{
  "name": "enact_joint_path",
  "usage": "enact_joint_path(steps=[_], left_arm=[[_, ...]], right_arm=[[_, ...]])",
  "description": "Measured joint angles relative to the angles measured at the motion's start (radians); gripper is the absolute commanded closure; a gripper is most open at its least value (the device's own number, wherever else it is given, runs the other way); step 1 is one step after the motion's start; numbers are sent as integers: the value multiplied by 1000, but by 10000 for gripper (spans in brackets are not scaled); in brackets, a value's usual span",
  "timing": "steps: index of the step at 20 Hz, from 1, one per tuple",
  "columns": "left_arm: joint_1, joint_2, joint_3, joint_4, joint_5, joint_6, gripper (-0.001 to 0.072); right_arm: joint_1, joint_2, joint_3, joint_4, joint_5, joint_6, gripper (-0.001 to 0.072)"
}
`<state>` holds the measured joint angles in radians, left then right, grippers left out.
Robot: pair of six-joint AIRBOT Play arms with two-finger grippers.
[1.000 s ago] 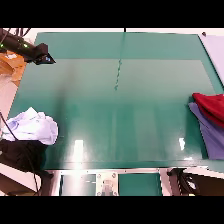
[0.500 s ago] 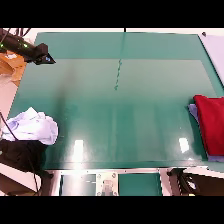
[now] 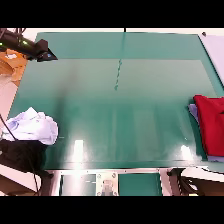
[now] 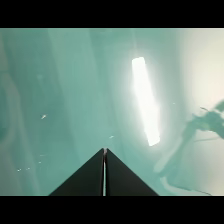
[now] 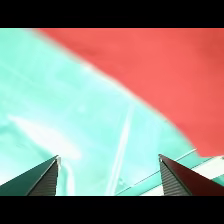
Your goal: Fold the shirts.
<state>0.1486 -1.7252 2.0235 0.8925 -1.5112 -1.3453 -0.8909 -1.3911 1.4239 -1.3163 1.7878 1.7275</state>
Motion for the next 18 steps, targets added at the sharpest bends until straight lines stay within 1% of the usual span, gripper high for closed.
enact_joint_path(steps=[1, 2, 5, 7, 9, 14, 16, 18], left_arm=[[0, 12, 0, -5, -2, 0, 685], [0, 26, 0, -10, -6, 1, 686], [-11, 94, -34, -14, -23, 0, 686], [-28, 169, -113, -8, -31, -3, 686], [-58, 272, -257, 23, -27, -3, 686], [-137, 577, -737, 118, 55, -16, 684], [-148, 659, -878, 145, 85, -28, 684], [-159, 704, -970, 161, 99, -34, 684]], right_arm=[[43, 3, 21, 6, 13, 10, 635], [90, 6, 39, 12, 18, 17, 677], [250, 25, 69, 51, 16, 0, 694], [367, 62, 50, 72, -27, -28, 693], [490, 137, -32, 89, -101, -53, 694], [768, 390, -375, 102, -339, -81, 693], [842, 440, -456, 118, -412, -85, 693], [892, 467, -499, 139, -454, -85, 693]])
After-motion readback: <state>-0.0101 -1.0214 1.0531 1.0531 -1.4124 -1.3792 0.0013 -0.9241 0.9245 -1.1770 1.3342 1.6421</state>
